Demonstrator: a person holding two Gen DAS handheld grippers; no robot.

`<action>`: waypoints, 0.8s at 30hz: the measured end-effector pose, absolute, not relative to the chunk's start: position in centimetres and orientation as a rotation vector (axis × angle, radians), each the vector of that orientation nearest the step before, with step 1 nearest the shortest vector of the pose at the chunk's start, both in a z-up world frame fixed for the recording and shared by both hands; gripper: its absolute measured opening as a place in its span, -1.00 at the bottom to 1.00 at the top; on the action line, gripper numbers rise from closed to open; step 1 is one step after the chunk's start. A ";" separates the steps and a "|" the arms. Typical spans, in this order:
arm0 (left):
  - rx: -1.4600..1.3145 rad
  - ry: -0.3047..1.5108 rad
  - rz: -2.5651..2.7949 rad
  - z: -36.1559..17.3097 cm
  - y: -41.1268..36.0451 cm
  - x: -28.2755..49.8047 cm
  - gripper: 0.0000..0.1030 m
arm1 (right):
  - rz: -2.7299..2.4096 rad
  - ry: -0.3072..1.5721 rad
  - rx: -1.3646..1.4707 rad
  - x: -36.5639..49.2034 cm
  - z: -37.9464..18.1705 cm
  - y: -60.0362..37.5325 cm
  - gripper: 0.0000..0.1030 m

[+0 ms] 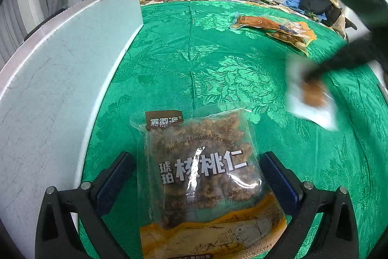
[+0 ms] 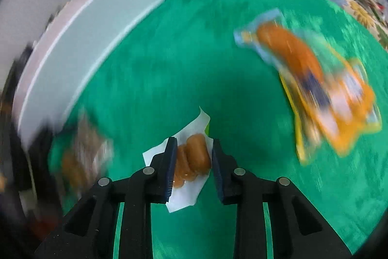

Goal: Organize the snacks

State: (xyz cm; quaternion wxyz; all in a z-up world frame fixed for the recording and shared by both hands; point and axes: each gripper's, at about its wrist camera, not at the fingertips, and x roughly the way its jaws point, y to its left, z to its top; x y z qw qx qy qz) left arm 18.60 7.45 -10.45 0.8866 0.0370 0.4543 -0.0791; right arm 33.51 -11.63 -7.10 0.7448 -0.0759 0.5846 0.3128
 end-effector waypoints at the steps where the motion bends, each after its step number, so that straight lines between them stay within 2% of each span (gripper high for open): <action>1: 0.077 0.945 -0.164 -10.4 7.5 18.6 1.00 | 0.693 1.293 -0.202 32.4 -7.1 -12.8 -0.44; 3: 0.077 0.945 -0.164 -10.5 7.5 18.6 1.00 | 0.661 1.288 -0.246 30.5 -7.0 -15.4 -0.34; 4: 0.077 0.945 -0.165 -10.4 7.5 18.6 1.00 | 0.612 1.259 -0.244 29.7 -6.7 -17.0 -0.18; 5: 0.077 0.945 -0.165 -10.4 7.5 18.6 1.00 | 0.573 1.231 -0.226 29.2 -6.5 -18.3 0.18; 6: 0.077 0.945 -0.165 -10.5 7.5 18.6 1.00 | 0.520 1.186 -0.168 28.6 -6.0 -20.2 0.32; 11: 0.077 0.944 -0.165 -10.5 7.5 18.6 1.00 | 0.201 1.014 0.153 23.2 -6.0 -28.3 0.36; 18: 0.077 0.944 -0.165 -10.5 7.5 18.6 1.00 | 0.014 0.926 -0.023 17.5 -8.8 -27.0 0.34; 22: 0.077 0.944 -0.165 -10.5 7.5 18.6 1.00 | -0.042 0.911 0.040 17.3 -9.1 -27.8 0.55; 24: 0.077 0.944 -0.165 -10.5 7.5 18.6 1.00 | -0.054 0.914 0.043 17.5 -9.2 -27.6 0.60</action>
